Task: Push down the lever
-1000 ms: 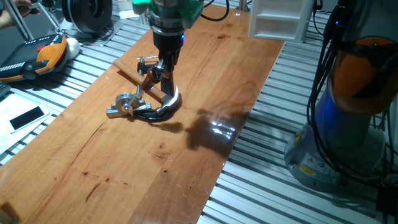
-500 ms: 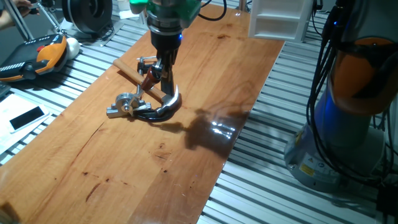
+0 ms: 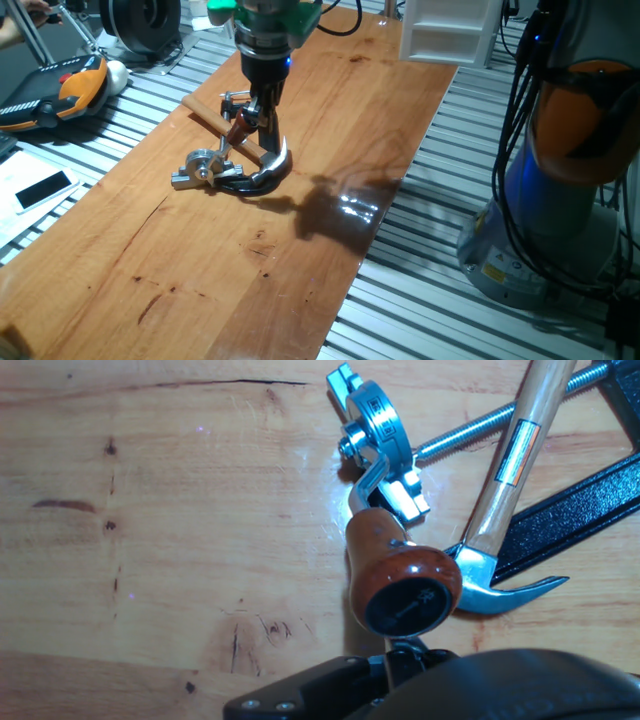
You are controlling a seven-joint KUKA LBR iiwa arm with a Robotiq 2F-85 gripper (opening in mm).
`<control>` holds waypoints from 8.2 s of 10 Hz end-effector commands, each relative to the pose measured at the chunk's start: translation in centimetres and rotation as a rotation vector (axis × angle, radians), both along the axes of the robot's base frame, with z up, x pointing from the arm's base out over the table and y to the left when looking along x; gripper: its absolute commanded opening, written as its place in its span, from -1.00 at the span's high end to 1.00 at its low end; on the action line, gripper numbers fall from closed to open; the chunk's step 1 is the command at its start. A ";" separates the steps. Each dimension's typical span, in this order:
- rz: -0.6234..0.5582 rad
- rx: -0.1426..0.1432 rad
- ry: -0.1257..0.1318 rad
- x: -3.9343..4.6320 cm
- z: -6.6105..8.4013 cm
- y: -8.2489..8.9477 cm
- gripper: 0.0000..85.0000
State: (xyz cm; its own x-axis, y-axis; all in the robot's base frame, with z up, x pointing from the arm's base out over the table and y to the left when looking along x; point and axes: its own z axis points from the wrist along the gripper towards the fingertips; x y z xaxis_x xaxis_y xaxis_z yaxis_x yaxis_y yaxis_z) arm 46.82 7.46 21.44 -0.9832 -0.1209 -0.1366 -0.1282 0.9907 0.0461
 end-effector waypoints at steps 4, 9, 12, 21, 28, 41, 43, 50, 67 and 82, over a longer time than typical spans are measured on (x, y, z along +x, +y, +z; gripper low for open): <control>-0.005 -0.001 -0.002 0.35 0.4 0.1 1.00; -0.014 0.000 0.005 0.68 0.6 0.5 1.00; -0.013 -0.001 0.008 0.96 0.7 0.8 1.00; -0.004 -0.024 0.017 1.42 1.7 0.3 1.00; -0.020 -0.025 0.028 2.22 2.0 1.9 1.00; -0.029 -0.034 0.045 3.54 3.4 1.9 1.00; -0.033 -0.041 0.045 3.73 3.5 2.4 1.00; -0.030 -0.040 0.057 4.67 3.6 2.9 1.00; -0.048 -0.037 0.063 5.81 4.2 3.0 1.00; -0.155 -0.002 0.162 6.06 3.2 3.8 1.00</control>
